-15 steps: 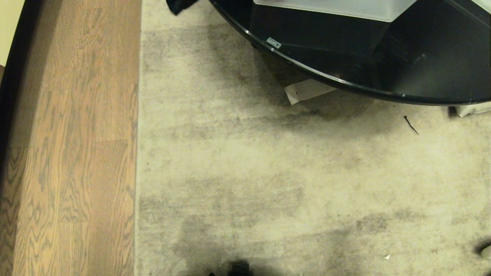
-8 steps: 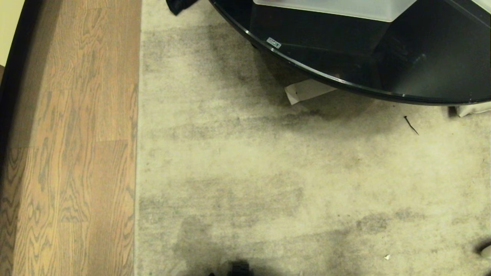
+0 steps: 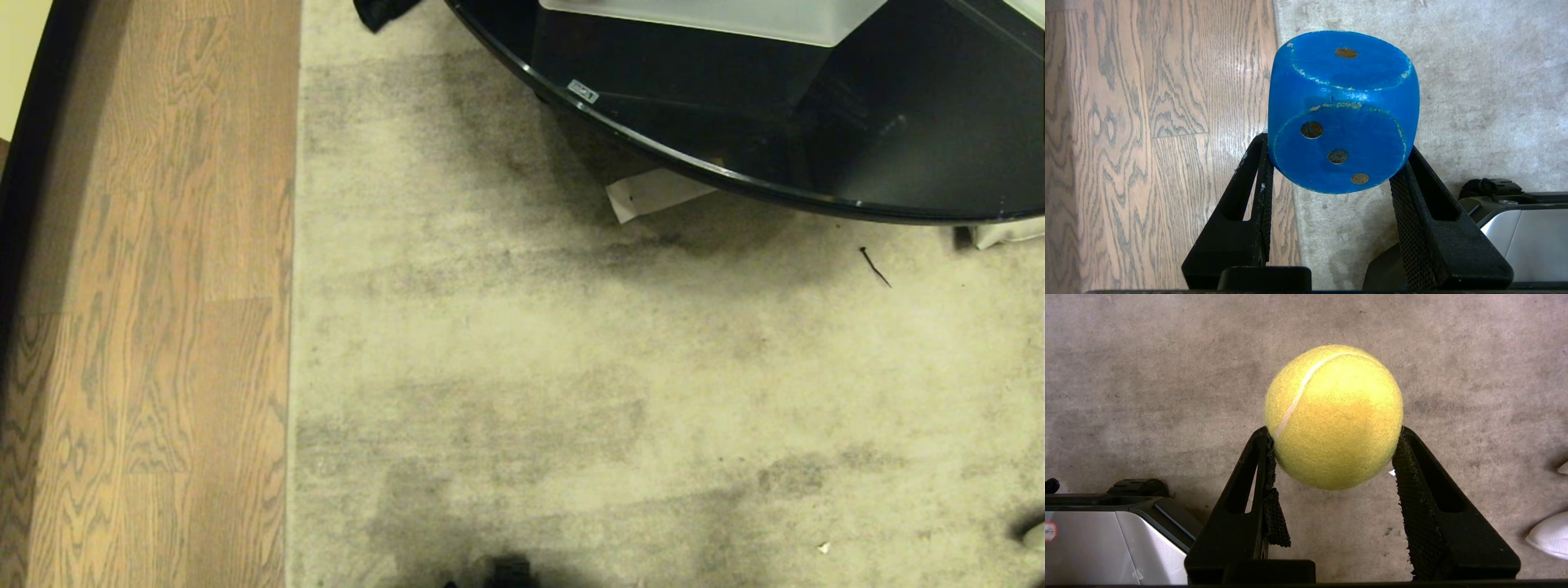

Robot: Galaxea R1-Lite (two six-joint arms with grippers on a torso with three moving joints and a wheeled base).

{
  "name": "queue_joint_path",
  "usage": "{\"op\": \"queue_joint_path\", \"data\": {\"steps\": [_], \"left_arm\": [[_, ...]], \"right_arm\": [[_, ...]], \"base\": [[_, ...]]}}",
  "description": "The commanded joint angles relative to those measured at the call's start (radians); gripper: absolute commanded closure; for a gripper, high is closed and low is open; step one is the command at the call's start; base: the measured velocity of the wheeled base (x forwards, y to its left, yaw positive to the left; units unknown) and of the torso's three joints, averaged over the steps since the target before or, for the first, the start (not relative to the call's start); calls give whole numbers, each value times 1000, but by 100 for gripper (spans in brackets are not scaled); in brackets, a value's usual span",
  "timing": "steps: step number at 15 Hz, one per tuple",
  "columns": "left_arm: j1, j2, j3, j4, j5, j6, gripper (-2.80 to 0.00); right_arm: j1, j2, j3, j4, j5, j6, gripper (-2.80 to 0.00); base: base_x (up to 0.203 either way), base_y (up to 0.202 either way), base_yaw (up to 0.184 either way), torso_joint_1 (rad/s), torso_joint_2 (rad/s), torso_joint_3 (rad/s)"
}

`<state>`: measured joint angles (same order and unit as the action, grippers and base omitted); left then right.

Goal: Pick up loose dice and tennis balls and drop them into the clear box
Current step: Put the toys in the box

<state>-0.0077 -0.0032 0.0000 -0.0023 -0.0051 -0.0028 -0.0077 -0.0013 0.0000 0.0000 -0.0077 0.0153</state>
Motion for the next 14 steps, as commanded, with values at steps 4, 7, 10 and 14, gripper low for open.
{"op": "queue_joint_path", "data": {"steps": [4, 7, 10, 14], "left_arm": [[0, 0, 3, 8, -10, 111, 0], [0, 0, 3, 5, -47, 134, 0], [0, 0, 3, 4, -44, 120, 0], [0, 0, 3, 2, -23, 43, 0]], "right_arm": [[0, 0, 1, 0, 0, 0, 0], [0, 0, 0, 0, 0, 0, 0], [0, 0, 0, 0, 0, 0, 0], [0, 0, 0, 0, 0, 0, 0]], "base": [[0, 0, 0, 0, 0, 0], [0, 0, 0, 0, 0, 0], [0, 0, 0, 0, 0, 0], [0, 0, 0, 0, 0, 0]]}}
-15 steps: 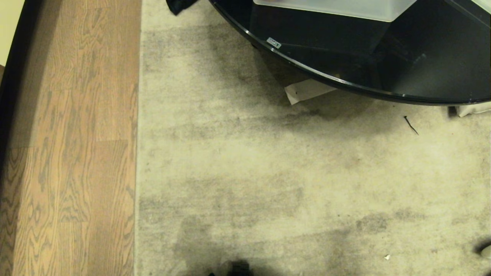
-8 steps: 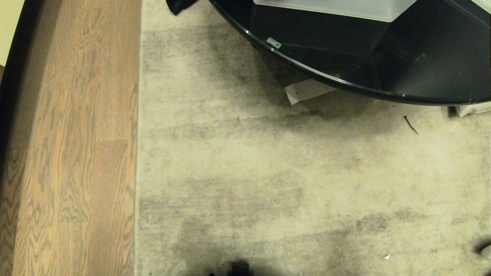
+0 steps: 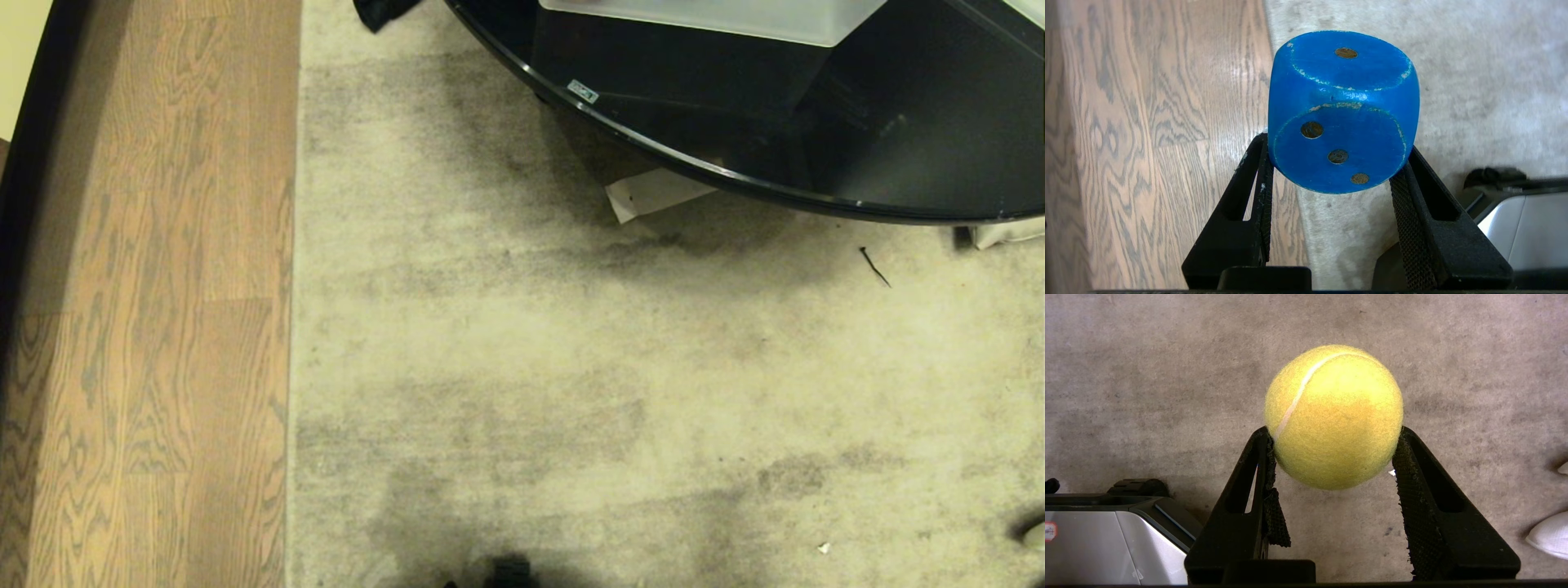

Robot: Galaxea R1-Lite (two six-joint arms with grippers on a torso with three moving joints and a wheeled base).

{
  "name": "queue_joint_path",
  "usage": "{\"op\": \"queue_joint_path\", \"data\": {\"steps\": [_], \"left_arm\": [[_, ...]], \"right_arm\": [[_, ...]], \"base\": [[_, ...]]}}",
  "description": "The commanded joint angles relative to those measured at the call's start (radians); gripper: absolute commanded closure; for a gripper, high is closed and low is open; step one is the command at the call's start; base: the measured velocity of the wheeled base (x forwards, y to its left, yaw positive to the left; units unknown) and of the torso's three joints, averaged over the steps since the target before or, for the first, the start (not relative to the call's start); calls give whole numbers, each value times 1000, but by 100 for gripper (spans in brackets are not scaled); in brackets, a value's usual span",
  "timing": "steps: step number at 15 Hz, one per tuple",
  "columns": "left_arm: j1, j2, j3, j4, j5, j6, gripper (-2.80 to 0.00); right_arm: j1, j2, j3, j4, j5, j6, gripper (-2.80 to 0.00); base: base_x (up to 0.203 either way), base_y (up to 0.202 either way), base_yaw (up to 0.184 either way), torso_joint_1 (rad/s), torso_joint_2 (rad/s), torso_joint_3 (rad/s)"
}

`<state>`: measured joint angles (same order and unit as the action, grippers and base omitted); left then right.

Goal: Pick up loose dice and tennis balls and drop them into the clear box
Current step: Put the toys in the box

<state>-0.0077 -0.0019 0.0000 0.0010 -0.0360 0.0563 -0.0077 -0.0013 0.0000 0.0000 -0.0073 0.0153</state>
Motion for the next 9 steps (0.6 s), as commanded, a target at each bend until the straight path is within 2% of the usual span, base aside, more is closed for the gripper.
{"op": "queue_joint_path", "data": {"steps": [1, 9], "left_arm": [[0, -1, 3, -3, 14, -34, 0], [0, -1, 3, -4, 22, -33, 0]], "right_arm": [[0, 0, 0, 0, 0, 0, 0], [0, 0, 0, 0, 0, 0, 0]], "base": [[0, 0, 0, 0, 0, 0], [0, 0, 0, 0, 0, 0]]}}
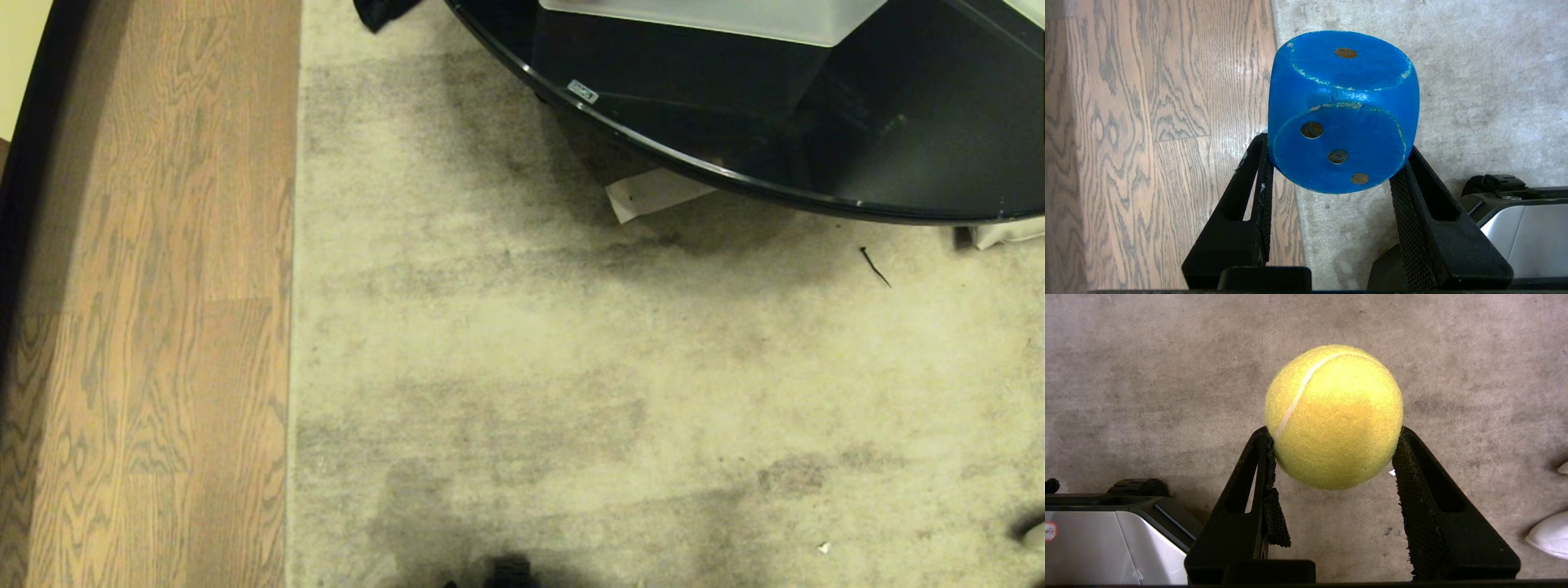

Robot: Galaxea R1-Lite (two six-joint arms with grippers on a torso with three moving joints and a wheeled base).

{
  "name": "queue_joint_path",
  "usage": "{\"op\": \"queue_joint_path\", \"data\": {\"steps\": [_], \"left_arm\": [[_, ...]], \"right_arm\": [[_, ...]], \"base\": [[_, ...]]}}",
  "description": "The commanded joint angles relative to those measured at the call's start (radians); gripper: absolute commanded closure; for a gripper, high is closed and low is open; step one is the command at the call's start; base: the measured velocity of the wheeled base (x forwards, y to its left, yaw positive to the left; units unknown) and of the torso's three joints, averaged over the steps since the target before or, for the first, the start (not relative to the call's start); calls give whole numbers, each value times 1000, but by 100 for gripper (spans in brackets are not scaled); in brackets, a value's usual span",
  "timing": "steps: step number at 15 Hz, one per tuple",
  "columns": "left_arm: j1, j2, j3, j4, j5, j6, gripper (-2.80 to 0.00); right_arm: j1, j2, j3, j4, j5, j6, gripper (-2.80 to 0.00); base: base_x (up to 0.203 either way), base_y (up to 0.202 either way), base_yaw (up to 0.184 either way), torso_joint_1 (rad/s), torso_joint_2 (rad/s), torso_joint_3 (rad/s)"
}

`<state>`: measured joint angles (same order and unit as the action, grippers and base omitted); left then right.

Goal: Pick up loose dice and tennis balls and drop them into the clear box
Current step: Put the toys in the box

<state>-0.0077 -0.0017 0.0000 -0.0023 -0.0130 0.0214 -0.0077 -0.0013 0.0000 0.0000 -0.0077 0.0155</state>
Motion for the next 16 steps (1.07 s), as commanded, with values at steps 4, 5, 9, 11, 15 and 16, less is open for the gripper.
{"op": "queue_joint_path", "data": {"steps": [4, 5, 9, 11, 15, 16], "left_arm": [[0, 0, 3, 0, -2, 2, 0], [0, -1, 3, 1, -2, 0, 0], [0, -1, 3, 1, -2, -1, 0], [0, 0, 3, 1, 1, -4, 0], [0, 0, 3, 1, 2, -9, 0], [0, 0, 3, 1, 2, -9, 0]], "right_arm": [[0, 0, 2, 0, 0, 0, 0], [0, 0, 0, 0, 0, 0, 0], [0, 0, 0, 0, 0, 0, 0], [0, 0, 1, 0, 0, 0, 0], [0, 0, 1, 0, 0, 0, 0], [0, 0, 0, 0, 0, 0, 0]], "base": [[0, 0, 0, 0, 0, 0], [0, 0, 0, 0, 0, 0], [0, 0, 0, 0, 0, 0], [0, 0, 0, 0, 0, 0], [0, 0, 0, 3, 5, 74], [0, 0, 0, 2, 2, 118]]}}
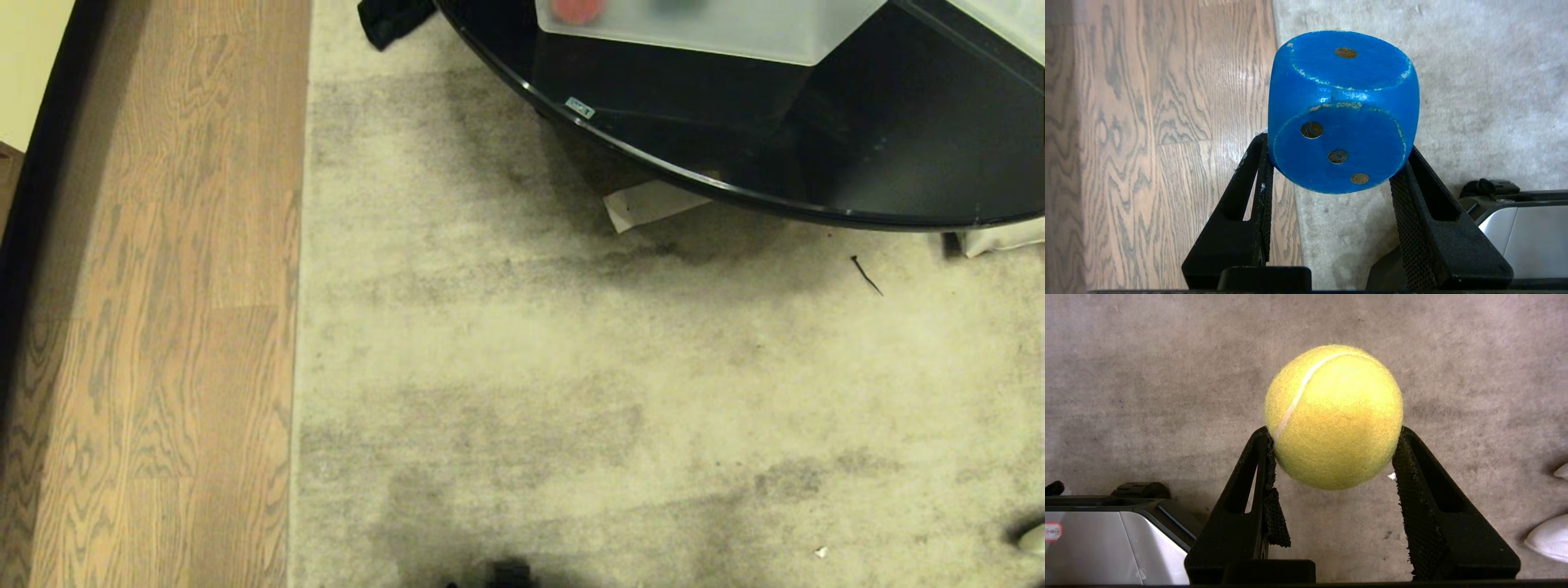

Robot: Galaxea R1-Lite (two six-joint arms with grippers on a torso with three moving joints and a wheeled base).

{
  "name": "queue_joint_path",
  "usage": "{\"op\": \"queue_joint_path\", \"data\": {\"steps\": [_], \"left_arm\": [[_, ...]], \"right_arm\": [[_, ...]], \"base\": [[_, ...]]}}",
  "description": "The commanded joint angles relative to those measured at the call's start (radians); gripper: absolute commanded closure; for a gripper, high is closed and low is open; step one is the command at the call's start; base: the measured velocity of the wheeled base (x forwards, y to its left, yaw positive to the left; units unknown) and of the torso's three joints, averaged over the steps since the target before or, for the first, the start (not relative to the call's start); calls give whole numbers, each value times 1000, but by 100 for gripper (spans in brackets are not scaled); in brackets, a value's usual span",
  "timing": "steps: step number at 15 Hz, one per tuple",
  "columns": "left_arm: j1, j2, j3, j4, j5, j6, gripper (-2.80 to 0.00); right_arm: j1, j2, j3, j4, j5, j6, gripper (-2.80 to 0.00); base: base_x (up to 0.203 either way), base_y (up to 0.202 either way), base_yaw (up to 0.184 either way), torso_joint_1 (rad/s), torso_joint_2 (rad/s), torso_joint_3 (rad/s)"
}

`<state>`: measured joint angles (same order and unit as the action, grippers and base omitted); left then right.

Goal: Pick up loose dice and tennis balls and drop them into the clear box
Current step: Put the toys in the box

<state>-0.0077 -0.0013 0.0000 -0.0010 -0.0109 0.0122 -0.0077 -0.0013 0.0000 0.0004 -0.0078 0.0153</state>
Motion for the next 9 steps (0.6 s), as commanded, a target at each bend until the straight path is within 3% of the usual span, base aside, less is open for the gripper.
{"op": "queue_joint_path", "data": {"steps": [1, 9], "left_arm": [[0, 0, 3, -1, 0, 0, 0], [0, 0, 3, -1, 1, -3, 0]], "right_arm": [[0, 0, 2, 0, 0, 0, 0], [0, 0, 1, 0, 0, 0, 0]], "base": [[0, 0, 0, 7, -2, 193], [0, 0, 0, 3, 3, 195]]}}
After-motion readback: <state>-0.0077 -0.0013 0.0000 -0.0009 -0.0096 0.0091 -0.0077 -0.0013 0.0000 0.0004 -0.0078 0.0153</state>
